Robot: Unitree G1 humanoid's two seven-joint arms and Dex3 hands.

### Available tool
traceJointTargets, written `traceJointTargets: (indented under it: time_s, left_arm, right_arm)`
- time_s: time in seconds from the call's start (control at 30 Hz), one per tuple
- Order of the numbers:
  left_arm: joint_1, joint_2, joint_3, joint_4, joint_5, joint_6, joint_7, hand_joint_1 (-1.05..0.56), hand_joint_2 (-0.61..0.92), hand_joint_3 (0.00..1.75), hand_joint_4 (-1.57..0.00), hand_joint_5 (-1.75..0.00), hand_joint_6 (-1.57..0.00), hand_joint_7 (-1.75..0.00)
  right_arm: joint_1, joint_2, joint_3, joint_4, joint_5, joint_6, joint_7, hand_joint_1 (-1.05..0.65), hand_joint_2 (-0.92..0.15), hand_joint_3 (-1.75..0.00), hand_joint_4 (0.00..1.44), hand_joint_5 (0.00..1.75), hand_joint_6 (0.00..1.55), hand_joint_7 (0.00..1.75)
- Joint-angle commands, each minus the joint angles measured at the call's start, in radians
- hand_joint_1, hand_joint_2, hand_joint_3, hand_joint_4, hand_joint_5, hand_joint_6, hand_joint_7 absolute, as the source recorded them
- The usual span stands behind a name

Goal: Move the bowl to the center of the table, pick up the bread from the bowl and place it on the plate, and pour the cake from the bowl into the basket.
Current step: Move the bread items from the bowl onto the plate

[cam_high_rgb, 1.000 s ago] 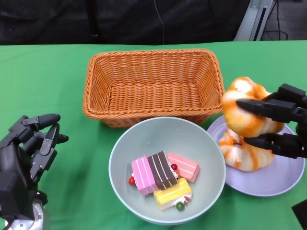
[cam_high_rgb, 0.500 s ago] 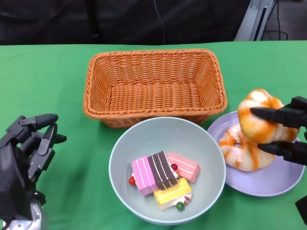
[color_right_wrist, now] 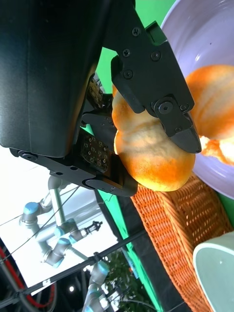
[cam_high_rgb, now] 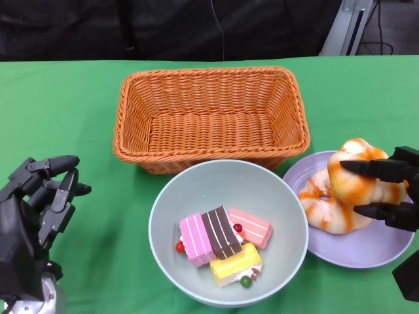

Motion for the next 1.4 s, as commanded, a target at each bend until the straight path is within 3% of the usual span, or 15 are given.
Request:
traceJointTargets:
  time_s: [0.03,0.23,0.43,0.67,1.13,1.27,1.33,1.4]
  left_arm:
    - [0.002,0.015,-0.001,-0.005,0.005,-0.007,0.009,-0.24,0.92,0.24,-0.85,-1.24,-0.95,-0.78]
    - [0.004,0.012,0.000,-0.011,-0.001,-0.003,0.001,-0.24,0.92,0.24,-0.85,-1.23,-0.96,-0.77]
    - [0.004,0.011,0.000,-0.012,-0.005,-0.003,-0.008,-0.24,0.92,0.23,-0.85,-1.23,-0.96,-0.76]
    - [0.003,0.016,-0.001,-0.007,-0.001,-0.007,-0.007,-0.23,0.92,0.25,-0.86,-1.22,-0.97,-0.75]
    - [0.005,0.013,-0.003,-0.009,0.002,-0.002,-0.002,-0.25,0.92,0.22,-0.86,-1.21,-0.98,-0.73]
    - [0.010,0.015,-0.007,-0.009,0.012,-0.008,0.007,-0.25,0.92,0.22,-0.86,-1.22,-0.98,-0.73]
    - [0.010,0.015,-0.008,-0.009,0.010,-0.007,0.003,-0.25,0.92,0.23,-0.85,-1.22,-0.97,-0.73]
    - [0.009,0.016,-0.008,-0.008,0.005,-0.006,-0.001,-0.24,0.92,0.23,-0.86,-1.23,-0.97,-0.74]
  right_arm:
    - [-0.026,-0.004,0.011,0.037,0.035,-0.004,0.041,-0.09,-0.86,0.00,0.86,1.13,1.16,0.01]
    - [-0.045,0.001,0.029,0.081,0.065,-0.021,0.099,-0.12,-0.86,0.00,0.90,1.02,1.16,0.01]
    - [-0.055,0.012,0.034,0.108,0.089,-0.004,0.160,-0.14,-0.88,-0.01,0.89,1.04,1.15,0.00]
    - [-0.080,0.030,0.059,0.140,0.080,0.039,0.175,-0.14,-0.89,0.00,0.89,0.96,1.13,0.00]
    - [-0.100,0.048,0.102,0.184,0.072,0.111,0.183,-0.13,-0.90,0.00,0.85,0.98,1.10,0.00]
    - [-0.096,0.038,0.126,0.175,0.052,0.105,0.138,-0.17,-0.90,0.00,0.87,0.76,1.06,0.00]
    - [-0.093,0.035,0.136,0.164,0.040,0.104,0.109,-0.18,-0.88,0.00,0.87,0.60,0.97,0.00]
    - [-0.088,0.034,0.144,0.153,0.036,0.101,0.082,-0.22,-0.86,0.00,0.86,0.38,0.79,0.00]
